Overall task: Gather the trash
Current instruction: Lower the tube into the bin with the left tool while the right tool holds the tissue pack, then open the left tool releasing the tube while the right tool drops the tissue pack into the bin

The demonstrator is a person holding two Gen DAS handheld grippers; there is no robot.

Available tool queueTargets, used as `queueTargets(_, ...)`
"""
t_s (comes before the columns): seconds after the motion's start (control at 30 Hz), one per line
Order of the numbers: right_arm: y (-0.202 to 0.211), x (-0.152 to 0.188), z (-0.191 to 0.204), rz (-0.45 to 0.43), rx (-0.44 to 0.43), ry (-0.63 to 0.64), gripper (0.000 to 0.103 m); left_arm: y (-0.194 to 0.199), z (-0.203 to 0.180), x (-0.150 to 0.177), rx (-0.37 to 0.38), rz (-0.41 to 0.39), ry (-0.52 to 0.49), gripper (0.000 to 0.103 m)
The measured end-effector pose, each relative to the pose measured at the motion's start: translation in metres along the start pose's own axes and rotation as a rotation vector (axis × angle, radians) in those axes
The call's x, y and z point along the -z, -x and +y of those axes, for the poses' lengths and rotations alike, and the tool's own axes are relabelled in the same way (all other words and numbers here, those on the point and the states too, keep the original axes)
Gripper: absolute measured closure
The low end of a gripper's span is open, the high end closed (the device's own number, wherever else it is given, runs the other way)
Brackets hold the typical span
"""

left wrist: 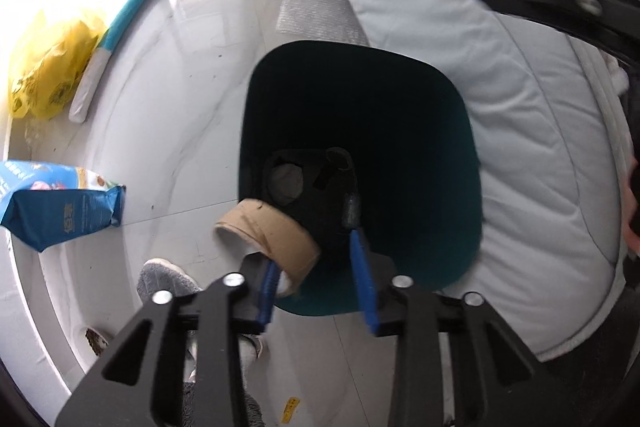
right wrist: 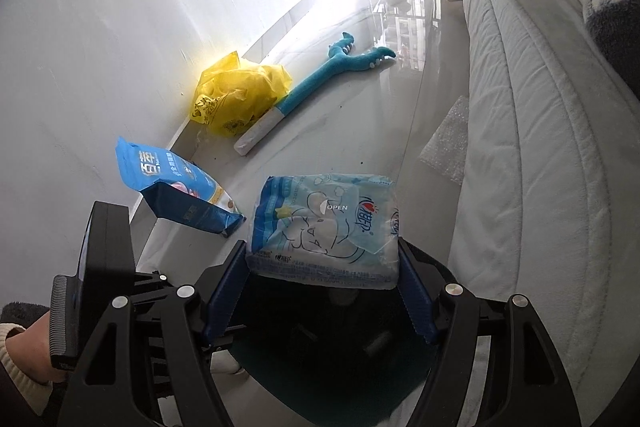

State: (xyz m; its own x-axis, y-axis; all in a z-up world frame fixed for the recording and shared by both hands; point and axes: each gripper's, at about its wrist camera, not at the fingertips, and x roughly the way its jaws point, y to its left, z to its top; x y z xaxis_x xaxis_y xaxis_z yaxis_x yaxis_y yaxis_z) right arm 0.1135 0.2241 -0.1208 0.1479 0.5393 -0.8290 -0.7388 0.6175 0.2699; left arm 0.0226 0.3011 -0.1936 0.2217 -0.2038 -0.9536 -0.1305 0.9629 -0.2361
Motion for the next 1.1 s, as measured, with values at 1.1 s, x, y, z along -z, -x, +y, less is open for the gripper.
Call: queueTargets(1.1,-0.105,0.036,0.008,0.312,0.099,0.036,0.03,0.098,0.0,-0.011,-0.046,-0.393,-0.049,0.053)
